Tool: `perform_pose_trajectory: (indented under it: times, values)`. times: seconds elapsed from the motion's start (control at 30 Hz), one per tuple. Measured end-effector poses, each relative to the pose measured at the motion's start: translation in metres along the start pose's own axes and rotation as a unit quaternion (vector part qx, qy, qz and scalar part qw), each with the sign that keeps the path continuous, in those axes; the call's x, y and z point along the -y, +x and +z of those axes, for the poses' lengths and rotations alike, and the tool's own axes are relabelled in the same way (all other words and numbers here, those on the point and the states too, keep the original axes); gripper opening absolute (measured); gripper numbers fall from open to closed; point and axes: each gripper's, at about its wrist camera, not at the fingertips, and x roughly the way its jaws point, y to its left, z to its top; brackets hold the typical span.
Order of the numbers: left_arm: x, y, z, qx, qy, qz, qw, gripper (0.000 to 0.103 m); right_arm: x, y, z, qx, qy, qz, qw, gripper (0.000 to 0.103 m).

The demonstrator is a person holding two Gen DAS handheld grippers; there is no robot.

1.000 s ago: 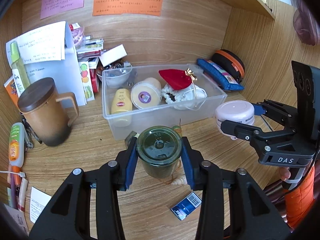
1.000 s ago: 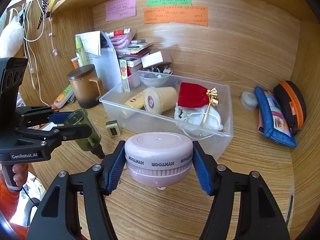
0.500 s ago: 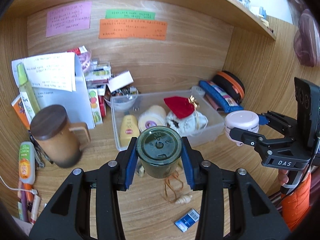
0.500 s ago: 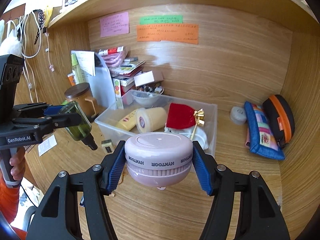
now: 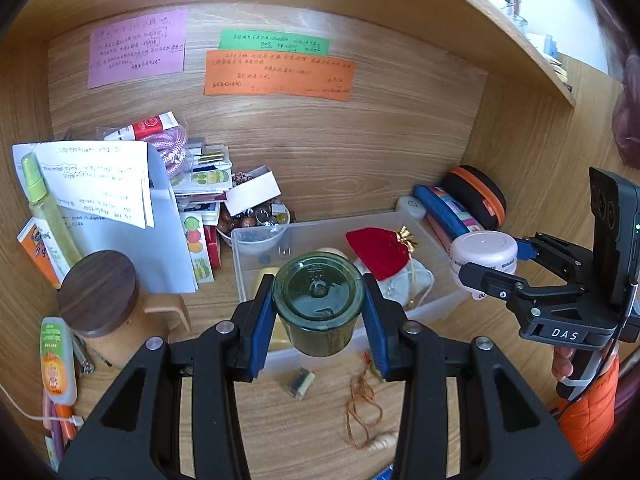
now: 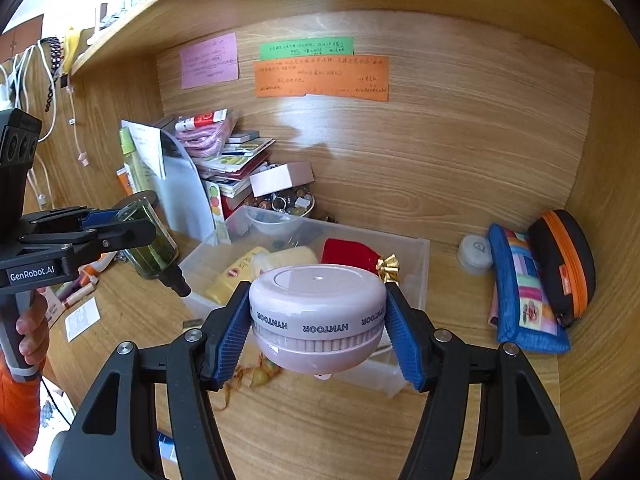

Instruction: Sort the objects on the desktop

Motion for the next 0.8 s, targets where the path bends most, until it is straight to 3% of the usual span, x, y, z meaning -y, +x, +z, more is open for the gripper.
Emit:
perform_pose_trajectory:
  times: [0.8]
  values:
    - [-0.015,0.072,-0.010,-0.060,-0.004,-0.019,0.9980,0.041,-0.005,0.096,-0.001,-0.070,0.005,0.027,0.997,0.060]
